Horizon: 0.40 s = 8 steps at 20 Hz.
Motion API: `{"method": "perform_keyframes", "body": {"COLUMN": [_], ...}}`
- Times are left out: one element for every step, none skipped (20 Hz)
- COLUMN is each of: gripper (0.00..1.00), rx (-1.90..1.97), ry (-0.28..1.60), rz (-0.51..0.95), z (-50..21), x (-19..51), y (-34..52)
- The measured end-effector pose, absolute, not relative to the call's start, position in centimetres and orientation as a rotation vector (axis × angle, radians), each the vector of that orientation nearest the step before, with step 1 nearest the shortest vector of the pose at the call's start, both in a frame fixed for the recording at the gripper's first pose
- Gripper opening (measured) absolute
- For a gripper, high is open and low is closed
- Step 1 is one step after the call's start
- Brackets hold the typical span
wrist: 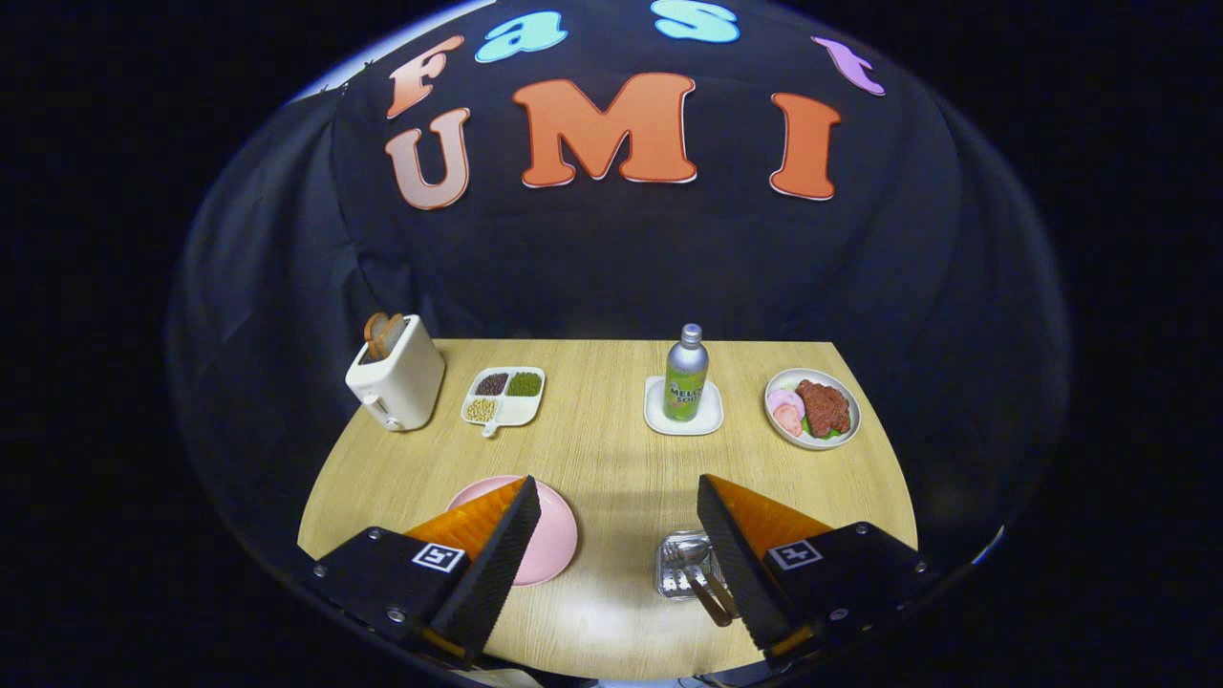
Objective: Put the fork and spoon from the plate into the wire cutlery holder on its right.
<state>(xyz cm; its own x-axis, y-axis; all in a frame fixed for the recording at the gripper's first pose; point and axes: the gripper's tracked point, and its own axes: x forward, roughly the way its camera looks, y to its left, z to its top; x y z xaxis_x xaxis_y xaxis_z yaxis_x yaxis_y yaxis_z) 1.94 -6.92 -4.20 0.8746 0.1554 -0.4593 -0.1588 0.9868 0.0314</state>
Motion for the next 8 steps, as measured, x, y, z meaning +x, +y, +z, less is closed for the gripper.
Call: {"method": "perform_keyframes", "body": {"gripper": [0.99,0.99,0.99,0.99,0.99,0.99,0.99,0.99], "rx": [0.010,0.030,0.041,0.043,0.034,0.027,0.029,0.038], "ry": [0.448,0.417,0.382,0.338,0.294,0.251,0.215,0.197], "rz": [0.154,0.150,0.159,0.155,0.142,0.127,0.119,0.121], "z": [-3.7,-3.0,-2.2,-1.3,-0.4,0.4,1.1,1.2], "x": [1.5,1.1,0.7,0.5,0.5,0.3,-0.2,-0.6], "y": [-6.6,-6.1,-5.6,-5.4,-5.6,-5.5,-5.3,-5.3]}}
